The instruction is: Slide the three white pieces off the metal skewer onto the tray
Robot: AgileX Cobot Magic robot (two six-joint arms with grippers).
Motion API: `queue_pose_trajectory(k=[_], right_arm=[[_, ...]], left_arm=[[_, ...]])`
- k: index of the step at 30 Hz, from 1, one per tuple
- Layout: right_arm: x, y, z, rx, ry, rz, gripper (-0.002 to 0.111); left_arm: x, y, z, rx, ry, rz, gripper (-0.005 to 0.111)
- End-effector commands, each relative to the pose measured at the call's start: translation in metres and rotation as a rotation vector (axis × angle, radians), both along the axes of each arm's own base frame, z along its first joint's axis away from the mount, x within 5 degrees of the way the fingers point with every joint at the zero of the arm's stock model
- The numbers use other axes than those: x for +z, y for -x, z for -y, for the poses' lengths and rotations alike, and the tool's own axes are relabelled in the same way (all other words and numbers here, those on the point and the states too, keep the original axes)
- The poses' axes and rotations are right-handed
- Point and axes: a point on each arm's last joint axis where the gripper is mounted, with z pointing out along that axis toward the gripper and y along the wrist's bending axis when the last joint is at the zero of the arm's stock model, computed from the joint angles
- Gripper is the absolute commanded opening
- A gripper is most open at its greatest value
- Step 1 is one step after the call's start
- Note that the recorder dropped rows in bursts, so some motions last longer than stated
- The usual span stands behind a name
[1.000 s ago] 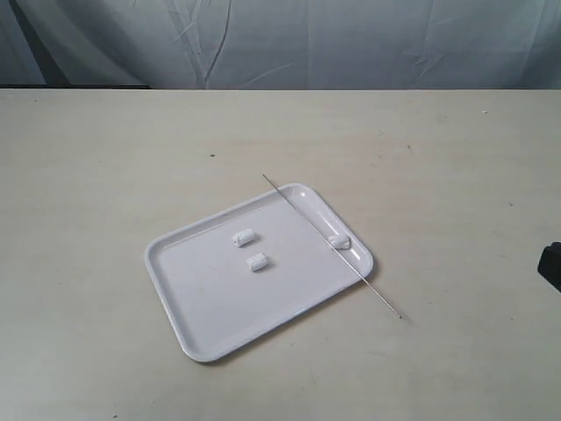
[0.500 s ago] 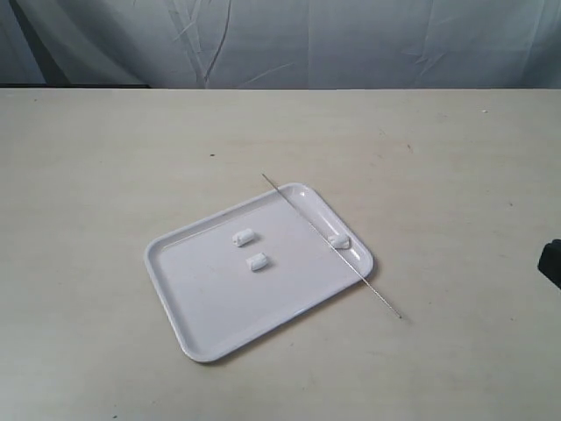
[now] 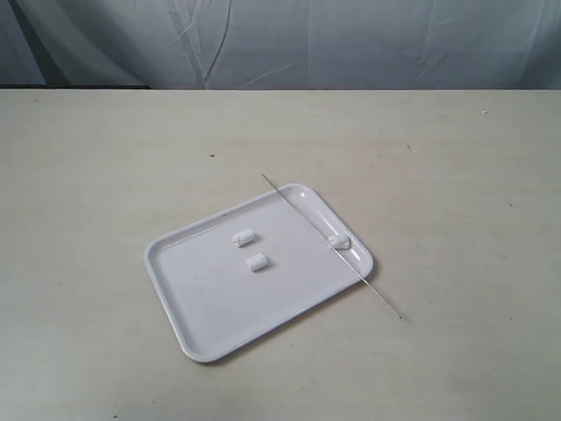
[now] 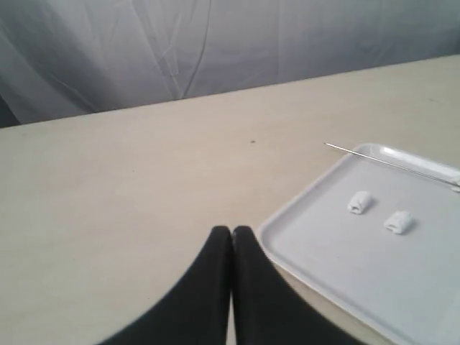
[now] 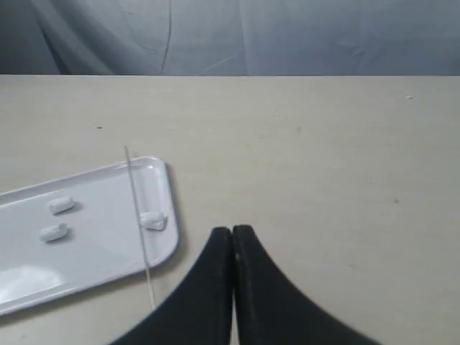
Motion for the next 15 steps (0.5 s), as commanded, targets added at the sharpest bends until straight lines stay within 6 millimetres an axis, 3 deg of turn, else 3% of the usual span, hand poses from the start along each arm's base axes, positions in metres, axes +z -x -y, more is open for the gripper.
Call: queue_pose_trajectory(k=[1, 6, 11, 15], right_arm=[[-0.010, -0.003, 0.006, -0.090, 0.043, 0.083, -0.001], [-0.027, 0.000, 0.011, -0.193, -0.005, 0.102, -0.001], [-0.033, 0.005, 0.016, -0.274, -0.002, 0.142, -0.001], [-0.036, 0.006, 0.019, -0.303, 0.060, 0.113, -0.001]], left_arm=[[-0.012, -0.001, 0.001, -0.006, 0.017, -0.037, 0.000], [-0.027, -0.006, -0.009, 0.082, -0.037, -0.027, 0.000], [-0.026, -0.008, -0.022, 0.190, -0.227, 0.015, 0.000], [-0.026, -0.008, -0.028, 0.269, -0.180, -0.006, 0.000]])
